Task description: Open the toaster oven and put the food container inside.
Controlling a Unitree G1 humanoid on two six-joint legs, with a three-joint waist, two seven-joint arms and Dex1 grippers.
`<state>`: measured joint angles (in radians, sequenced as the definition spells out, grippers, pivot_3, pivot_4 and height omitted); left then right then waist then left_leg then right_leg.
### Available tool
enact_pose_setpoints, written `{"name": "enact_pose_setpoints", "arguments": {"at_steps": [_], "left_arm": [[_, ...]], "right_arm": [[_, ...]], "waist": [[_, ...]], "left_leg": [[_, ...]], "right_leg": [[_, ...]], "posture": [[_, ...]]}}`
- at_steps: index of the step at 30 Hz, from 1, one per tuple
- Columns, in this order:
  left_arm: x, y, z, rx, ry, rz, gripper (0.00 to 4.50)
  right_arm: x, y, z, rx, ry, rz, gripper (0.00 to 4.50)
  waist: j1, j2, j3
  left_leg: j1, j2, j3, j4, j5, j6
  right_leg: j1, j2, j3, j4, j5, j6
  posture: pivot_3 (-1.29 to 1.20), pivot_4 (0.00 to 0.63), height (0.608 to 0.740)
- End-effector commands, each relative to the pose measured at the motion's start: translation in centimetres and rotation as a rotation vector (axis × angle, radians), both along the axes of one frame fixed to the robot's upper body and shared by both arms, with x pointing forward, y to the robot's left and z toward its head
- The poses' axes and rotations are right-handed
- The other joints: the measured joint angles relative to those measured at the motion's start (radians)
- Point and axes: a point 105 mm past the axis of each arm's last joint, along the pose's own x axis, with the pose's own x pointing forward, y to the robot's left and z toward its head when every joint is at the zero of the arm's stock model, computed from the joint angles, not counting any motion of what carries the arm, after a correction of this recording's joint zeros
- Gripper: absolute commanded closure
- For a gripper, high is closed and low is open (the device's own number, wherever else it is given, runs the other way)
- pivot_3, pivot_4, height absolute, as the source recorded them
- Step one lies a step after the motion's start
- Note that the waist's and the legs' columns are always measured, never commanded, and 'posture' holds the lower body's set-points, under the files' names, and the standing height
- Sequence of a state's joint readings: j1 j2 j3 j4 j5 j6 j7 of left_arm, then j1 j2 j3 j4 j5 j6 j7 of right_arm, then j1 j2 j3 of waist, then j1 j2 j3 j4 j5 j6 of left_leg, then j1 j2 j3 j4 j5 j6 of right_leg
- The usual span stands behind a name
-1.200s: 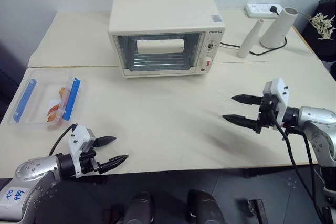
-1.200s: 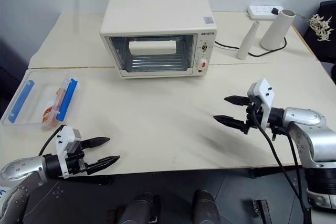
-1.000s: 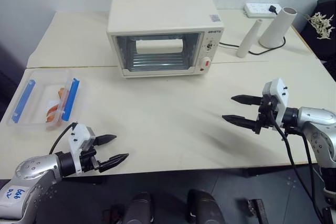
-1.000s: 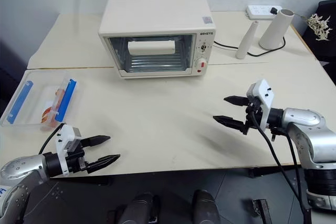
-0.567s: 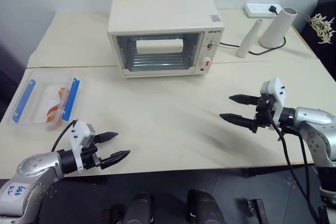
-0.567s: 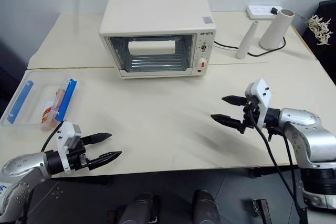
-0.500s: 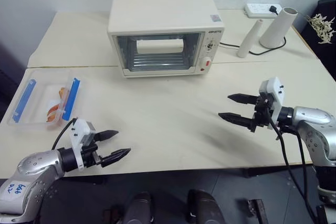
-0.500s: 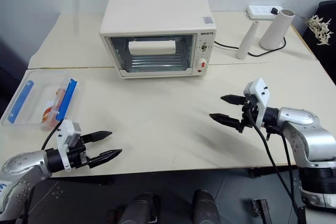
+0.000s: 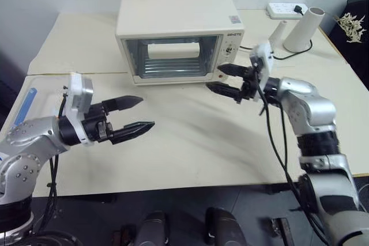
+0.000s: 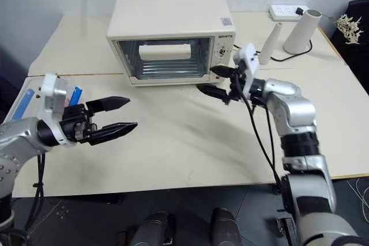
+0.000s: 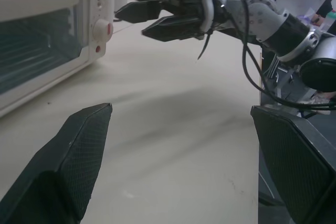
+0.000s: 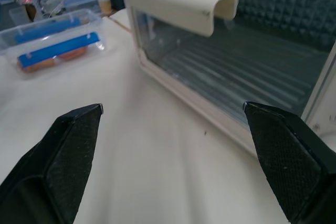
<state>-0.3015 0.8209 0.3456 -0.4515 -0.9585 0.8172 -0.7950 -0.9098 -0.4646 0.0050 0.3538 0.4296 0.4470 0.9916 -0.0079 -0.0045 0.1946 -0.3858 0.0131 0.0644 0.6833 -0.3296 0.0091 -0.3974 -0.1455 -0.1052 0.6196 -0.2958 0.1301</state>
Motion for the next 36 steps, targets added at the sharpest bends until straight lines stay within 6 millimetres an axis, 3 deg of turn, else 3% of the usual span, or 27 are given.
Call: {"name": "enact_pose_setpoints", "arguments": {"at_steps": [1,6,13,22,30,33,36], "left_arm": [[0.1,0.0,0.8,0.006,-0.034,-0.012,0.00],[0.3,0.0,1.3,0.004,-0.057,-0.001,0.00],[0.5,-0.1,1.3,0.002,-0.070,0.018,0.00],[1.3,0.1,1.6,-0.004,-0.097,0.059,0.00],[4.1,1.6,5.1,-0.096,-0.212,0.181,0.00],[4.9,1.9,6.1,-0.098,-0.254,0.198,0.86],[6.9,2.8,6.6,-0.060,-0.287,0.282,1.84]], "right_arm": [[0.9,0.9,1.2,-0.003,-0.058,0.010,0.03],[1.8,3.1,2.3,0.011,-0.083,0.050,0.03],[1.4,5.7,3.6,0.026,-0.118,0.137,0.03],[-0.5,7.5,3.8,0.019,-0.125,0.282,0.03],[-2.8,7.6,2.5,0.024,-0.119,0.329,0.03],[-3.3,7.4,2.0,0.038,-0.103,0.313,0.00],[-3.8,7.2,1.6,0.050,-0.092,0.305,0.00]], "waist": [[-0.001,0.000,0.000],[-0.006,0.000,0.000],[-0.023,0.000,0.000],[-0.023,0.001,0.001],[-0.029,0.001,0.001],[-0.028,0.001,0.001],[-0.027,0.001,0.001]], "left_leg": [[0.000,0.000,0.000,0.000,0.000,0.000],[-0.001,0.000,0.000,0.000,0.000,0.000],[-0.001,0.001,-0.002,-0.001,0.001,-0.001],[-0.001,0.001,-0.002,-0.001,0.001,-0.001],[-0.002,0.002,-0.002,-0.002,0.000,-0.002],[-0.003,0.002,-0.001,-0.002,0.001,-0.002],[-0.003,0.001,0.000,-0.003,0.000,-0.002]], "right_leg": [[0.000,0.000,0.000,0.000,0.000,0.000],[0.000,0.000,0.000,0.000,0.000,0.000],[0.000,0.001,-0.001,0.000,0.000,0.000],[-0.001,0.001,0.000,0.000,0.000,0.000],[-0.005,0.002,0.001,0.002,0.000,0.000],[-0.007,0.002,0.001,0.002,0.000,0.000],[-0.009,0.002,0.001,0.003,0.000,0.000]], "posture": [[0.00,0.150,0.740],[0.00,0.150,0.740],[0.00,0.150,0.740],[0.00,0.150,0.740],[0.00,0.150,0.740],[0.00,0.150,0.740],[0.00,0.150,0.740]]}}
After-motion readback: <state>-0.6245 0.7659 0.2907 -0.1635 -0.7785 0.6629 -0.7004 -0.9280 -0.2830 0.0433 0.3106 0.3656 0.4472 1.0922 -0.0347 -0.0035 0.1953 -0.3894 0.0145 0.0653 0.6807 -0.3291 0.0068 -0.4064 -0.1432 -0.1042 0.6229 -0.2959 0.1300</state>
